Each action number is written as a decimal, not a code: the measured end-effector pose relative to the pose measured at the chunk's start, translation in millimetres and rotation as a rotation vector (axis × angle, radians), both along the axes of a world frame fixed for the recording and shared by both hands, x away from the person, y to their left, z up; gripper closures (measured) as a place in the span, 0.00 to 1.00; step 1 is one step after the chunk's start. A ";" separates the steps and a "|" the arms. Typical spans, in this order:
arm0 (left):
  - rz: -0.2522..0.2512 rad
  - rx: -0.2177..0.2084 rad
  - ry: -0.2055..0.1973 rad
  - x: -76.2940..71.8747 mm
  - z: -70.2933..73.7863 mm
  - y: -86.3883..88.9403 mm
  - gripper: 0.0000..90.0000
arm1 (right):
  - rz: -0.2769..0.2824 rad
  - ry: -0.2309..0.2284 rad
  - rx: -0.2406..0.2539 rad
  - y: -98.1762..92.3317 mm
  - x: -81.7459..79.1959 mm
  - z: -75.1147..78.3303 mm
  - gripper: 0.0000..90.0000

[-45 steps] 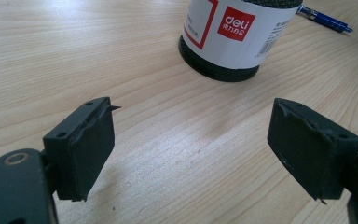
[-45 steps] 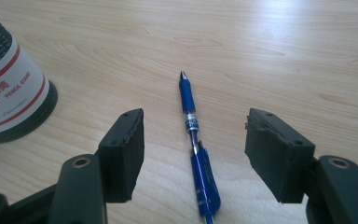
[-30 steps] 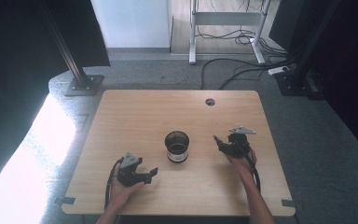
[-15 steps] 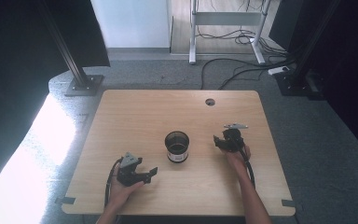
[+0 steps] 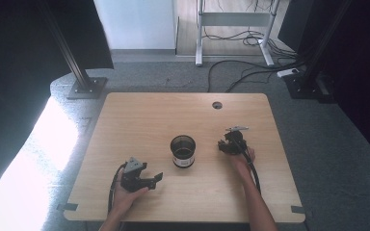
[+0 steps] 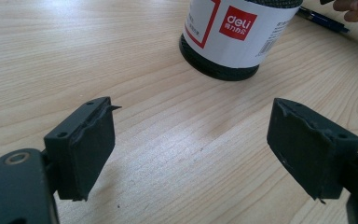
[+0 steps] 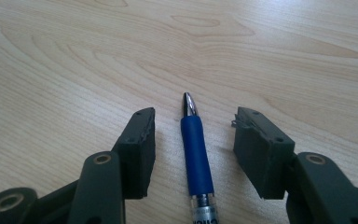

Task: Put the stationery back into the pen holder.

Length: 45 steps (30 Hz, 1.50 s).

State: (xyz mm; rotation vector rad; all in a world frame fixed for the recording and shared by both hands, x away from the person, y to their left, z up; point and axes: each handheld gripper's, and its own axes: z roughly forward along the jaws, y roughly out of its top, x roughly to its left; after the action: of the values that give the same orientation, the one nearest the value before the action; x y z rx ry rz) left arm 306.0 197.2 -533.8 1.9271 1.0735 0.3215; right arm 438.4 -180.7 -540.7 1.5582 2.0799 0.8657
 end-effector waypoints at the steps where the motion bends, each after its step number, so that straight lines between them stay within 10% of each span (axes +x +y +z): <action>1: 0.000 0.001 0.001 0.1 -0.1 -0.1 0.17 | -0.005 -0.003 -0.008 0.2 -0.2 -0.1 0.57; 15: -0.016 0.013 0.003 -1.0 -1.5 -3.6 0.17 | -0.009 -0.006 -0.013 1.1 -0.7 0.7 0.87; 20: -0.014 0.010 0.003 -0.7 -1.5 -3.5 0.17 | -0.002 0.014 0.089 -10.2 -2.1 5.3 0.88; 32: -0.018 0.018 -0.001 -1.8 -1.3 -6.2 0.18 | 0.035 -0.299 0.317 -32.0 -49.9 69.2 0.88; 45: -0.023 0.030 0.004 -1.4 -3.6 -7.8 0.18 | 0.086 -0.366 0.394 -25.0 -63.1 86.4 0.88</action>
State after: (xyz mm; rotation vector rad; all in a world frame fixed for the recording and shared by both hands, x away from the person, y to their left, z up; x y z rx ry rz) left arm 304.6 189.4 -537.4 1.9661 1.0540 0.3235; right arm 375.3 -205.7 -454.3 1.3605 1.7952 1.5394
